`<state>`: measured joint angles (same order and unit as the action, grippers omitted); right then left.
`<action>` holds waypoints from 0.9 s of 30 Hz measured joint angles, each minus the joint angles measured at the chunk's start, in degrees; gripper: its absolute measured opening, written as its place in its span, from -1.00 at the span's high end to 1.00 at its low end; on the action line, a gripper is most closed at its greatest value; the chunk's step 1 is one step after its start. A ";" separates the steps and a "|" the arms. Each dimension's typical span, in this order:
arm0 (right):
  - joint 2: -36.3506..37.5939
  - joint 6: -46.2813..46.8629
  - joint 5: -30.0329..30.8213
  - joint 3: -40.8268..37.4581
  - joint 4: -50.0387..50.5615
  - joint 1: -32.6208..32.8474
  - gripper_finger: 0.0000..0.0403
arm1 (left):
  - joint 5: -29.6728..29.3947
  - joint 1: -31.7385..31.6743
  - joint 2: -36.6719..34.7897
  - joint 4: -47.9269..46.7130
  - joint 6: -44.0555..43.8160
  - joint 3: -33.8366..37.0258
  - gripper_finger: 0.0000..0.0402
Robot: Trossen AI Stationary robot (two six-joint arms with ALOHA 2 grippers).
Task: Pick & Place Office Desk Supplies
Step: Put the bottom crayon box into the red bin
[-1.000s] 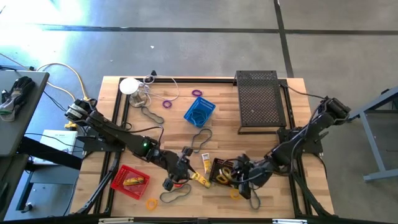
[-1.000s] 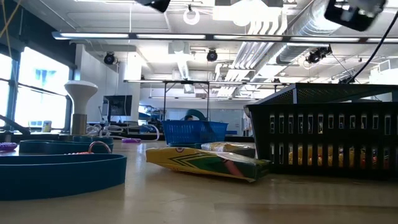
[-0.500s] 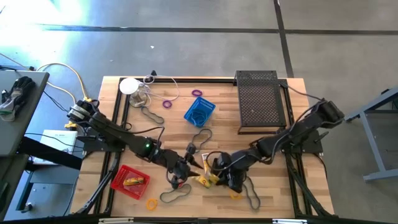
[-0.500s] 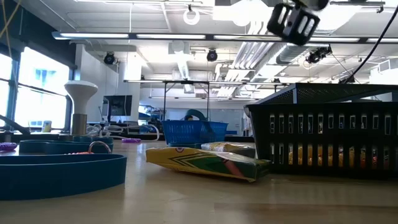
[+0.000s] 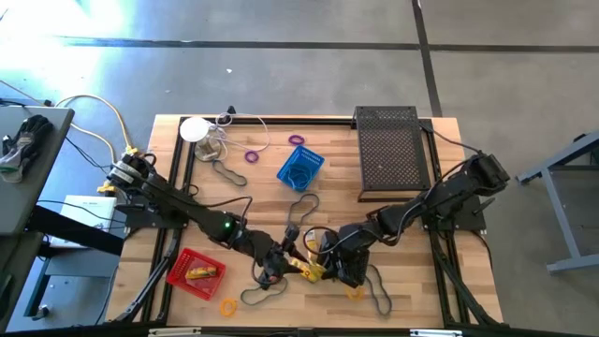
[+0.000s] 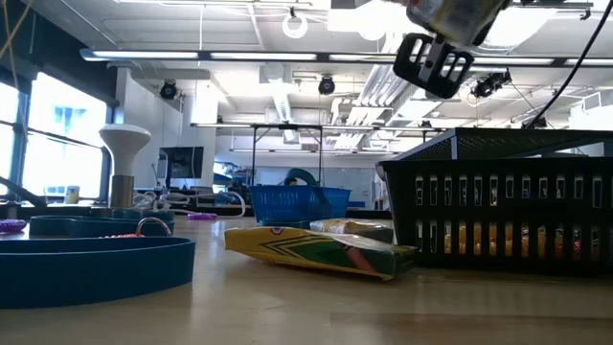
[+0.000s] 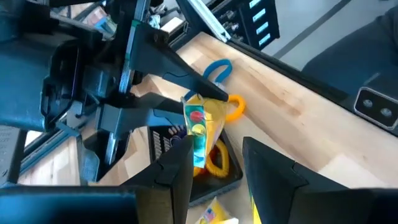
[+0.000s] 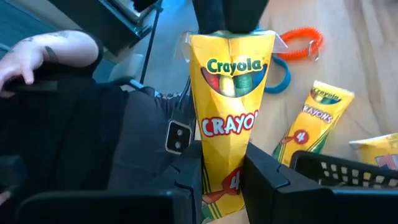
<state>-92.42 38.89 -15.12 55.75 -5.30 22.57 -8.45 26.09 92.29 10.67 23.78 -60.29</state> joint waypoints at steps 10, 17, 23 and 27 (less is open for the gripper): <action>-0.07 0.09 -0.60 -0.04 1.82 1.19 0.66 | -5.13 2.19 5.04 8.50 2.36 0.04 0.33; 0.07 0.46 0.48 0.07 0.51 1.98 0.66 | -8.00 2.21 5.07 10.99 -0.43 0.04 0.19; 0.13 0.46 0.36 0.09 -0.19 2.58 0.66 | -7.68 2.20 5.07 10.82 -2.62 0.04 0.18; 0.13 0.42 -0.75 0.09 0.11 1.68 0.66 | -0.59 1.70 5.07 11.40 -0.11 0.04 0.18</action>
<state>-92.29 39.31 -15.87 55.83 -5.19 24.25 -9.04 27.79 97.36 22.07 23.67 -60.25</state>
